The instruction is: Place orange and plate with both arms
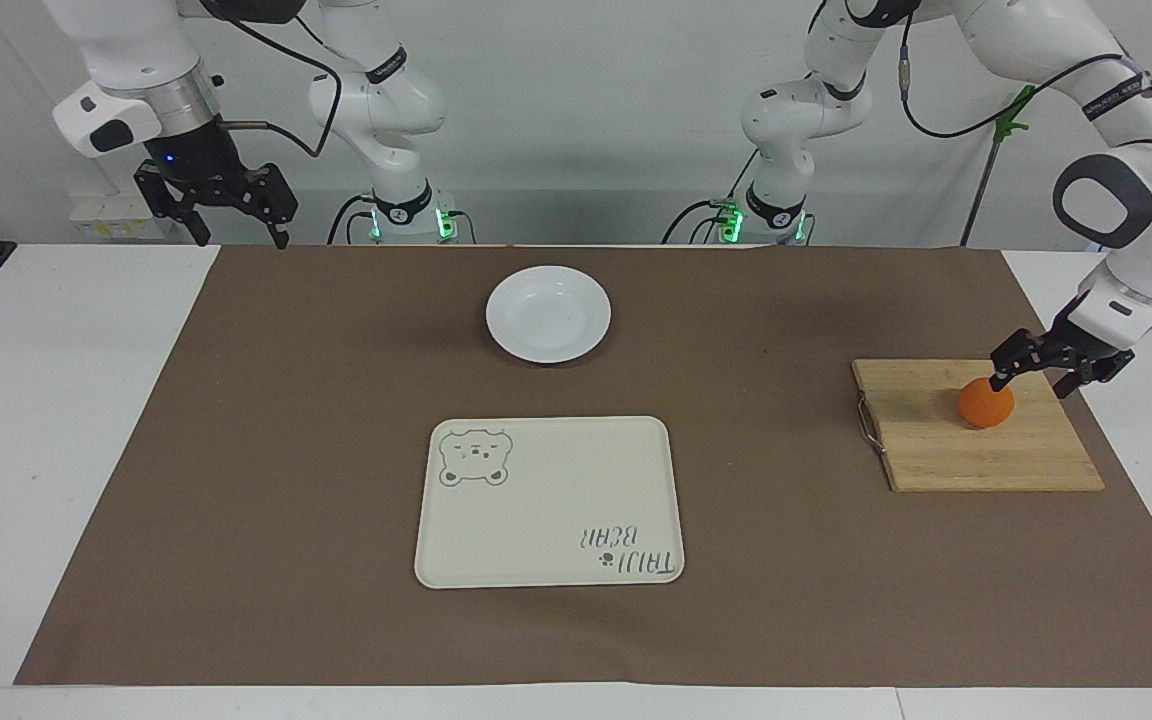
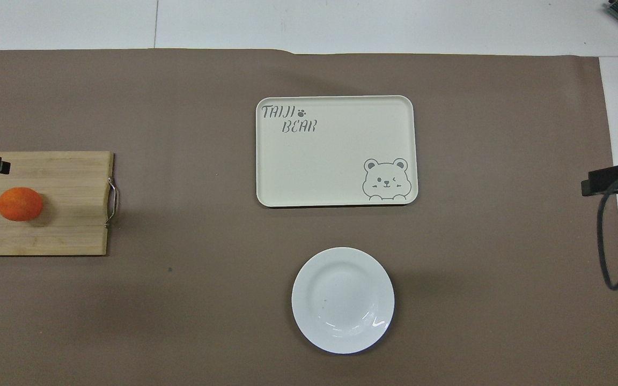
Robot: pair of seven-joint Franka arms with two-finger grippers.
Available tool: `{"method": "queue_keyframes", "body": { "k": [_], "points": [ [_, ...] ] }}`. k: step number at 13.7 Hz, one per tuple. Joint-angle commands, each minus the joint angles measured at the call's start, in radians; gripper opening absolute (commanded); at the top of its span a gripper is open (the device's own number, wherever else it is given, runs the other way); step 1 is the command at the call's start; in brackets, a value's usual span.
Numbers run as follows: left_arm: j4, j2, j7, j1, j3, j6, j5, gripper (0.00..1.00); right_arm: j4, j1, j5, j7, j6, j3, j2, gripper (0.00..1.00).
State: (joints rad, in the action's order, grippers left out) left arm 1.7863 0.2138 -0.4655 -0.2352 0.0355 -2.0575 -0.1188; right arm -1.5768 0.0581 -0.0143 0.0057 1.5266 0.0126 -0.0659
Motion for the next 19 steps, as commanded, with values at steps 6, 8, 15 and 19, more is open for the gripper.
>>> {"method": "queue_keyframes", "body": {
  "k": [6,8,15,19],
  "points": [
    [0.137,0.027,-0.033,-0.053,-0.009,-0.159,-0.057,1.00,-0.023,0.009,0.017,0.013,-0.003,0.001,-0.022,1.00],
    [0.160,0.041,-0.033,-0.055,-0.009,-0.193,-0.070,1.00,-0.023,0.009,0.017,0.013,-0.003,0.001,-0.022,1.00],
    [0.235,0.016,-0.033,-0.069,-0.009,-0.225,-0.070,1.00,-0.023,0.009,0.017,0.011,-0.003,0.001,-0.022,1.00],
    [0.243,0.009,-0.032,-0.079,-0.009,-0.208,-0.070,1.00,-0.023,0.009,0.017,0.013,-0.003,0.001,-0.022,1.00]
  ]
}}
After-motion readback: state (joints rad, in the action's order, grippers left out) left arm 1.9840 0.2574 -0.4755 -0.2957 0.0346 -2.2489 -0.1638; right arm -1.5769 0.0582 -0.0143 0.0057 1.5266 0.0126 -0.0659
